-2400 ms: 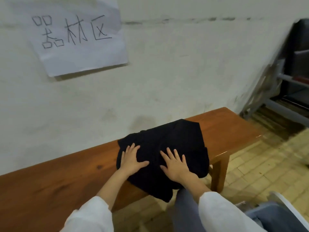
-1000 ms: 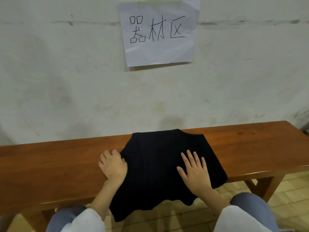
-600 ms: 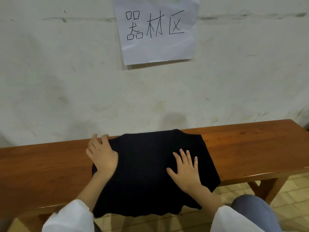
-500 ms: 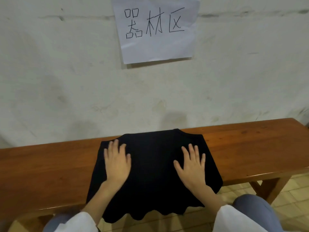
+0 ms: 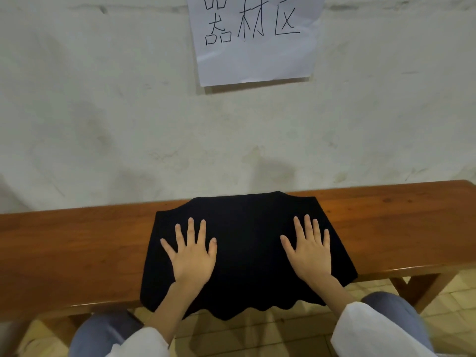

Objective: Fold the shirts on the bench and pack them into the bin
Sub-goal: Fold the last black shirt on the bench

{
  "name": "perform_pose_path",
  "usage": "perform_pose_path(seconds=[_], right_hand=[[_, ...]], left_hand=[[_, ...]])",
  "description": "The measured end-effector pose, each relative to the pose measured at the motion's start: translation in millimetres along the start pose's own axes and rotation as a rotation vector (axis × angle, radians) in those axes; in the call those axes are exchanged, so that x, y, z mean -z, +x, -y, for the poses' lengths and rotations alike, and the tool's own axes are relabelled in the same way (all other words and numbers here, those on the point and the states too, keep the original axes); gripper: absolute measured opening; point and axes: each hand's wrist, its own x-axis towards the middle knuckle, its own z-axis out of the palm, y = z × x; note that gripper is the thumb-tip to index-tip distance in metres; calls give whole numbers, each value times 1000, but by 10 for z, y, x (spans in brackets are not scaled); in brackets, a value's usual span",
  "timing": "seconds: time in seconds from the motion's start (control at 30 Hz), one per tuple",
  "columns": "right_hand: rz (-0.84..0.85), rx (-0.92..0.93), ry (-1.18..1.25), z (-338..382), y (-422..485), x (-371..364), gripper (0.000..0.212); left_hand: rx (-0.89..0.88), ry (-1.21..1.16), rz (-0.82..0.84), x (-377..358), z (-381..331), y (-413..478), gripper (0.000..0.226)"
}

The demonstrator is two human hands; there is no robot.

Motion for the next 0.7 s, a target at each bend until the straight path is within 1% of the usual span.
perform_pose_path(seconds=[0.07,0.13,0.23,0.27,0.3,0.33,0.37,0.4,0.43,0.47,0.5,0.53,0.57,0.6,0.63,0.67,0.7], right_hand=[[7,-13,-4,-1,-87,13,70],[24,-8,16,7,-125,26,70],[113,-10,36,-26,-86,75,70],[133,-16,79,-32,-74,112,69],[105,-20,141,-34,-78,159,65],[19,1,206,-24,-122,210,57],[-120,64,275,-9,-223,236,44],[-259,167,359,19,-355,262,28],[-338,294,424,48,-498,259,16],[-337,409,460,68,-669,220,18],[-237,486,466,94,-829,174,25],[-91,520,431,94,-957,87,30],[89,490,378,61,-1044,-39,31],[236,451,308,-17,-1061,-199,28],[388,357,271,-118,-1069,-363,24],[503,262,277,-263,-1028,-574,22],[579,138,297,-416,-969,-700,19]], left_hand=[[2,-1,10,3,8,-4,59],[-8,2,29,23,5,-16,60],[-6,-6,64,69,13,-68,60],[2,-17,71,75,21,-100,60],[7,-44,46,66,26,-136,60],[-6,-86,-23,68,23,-204,60],[-55,-159,-144,81,15,-321,56],[-167,-255,-294,73,-5,-445,49],[-323,-357,-428,21,-35,-587,39],[-487,-426,-471,-29,-76,-778,28],[-628,-451,-377,-68,-116,-955,21],[-708,-419,-218,-192,-125,-1087,17],[-708,-368,-25,-354,-118,-1191,15],[-666,-324,111,-564,-75,-1231,18],[-561,-334,219,-768,-9,-1252,22],[-409,-415,285,-987,68,-1211,25],[-175,-527,388,-1120,169,-1133,25]])
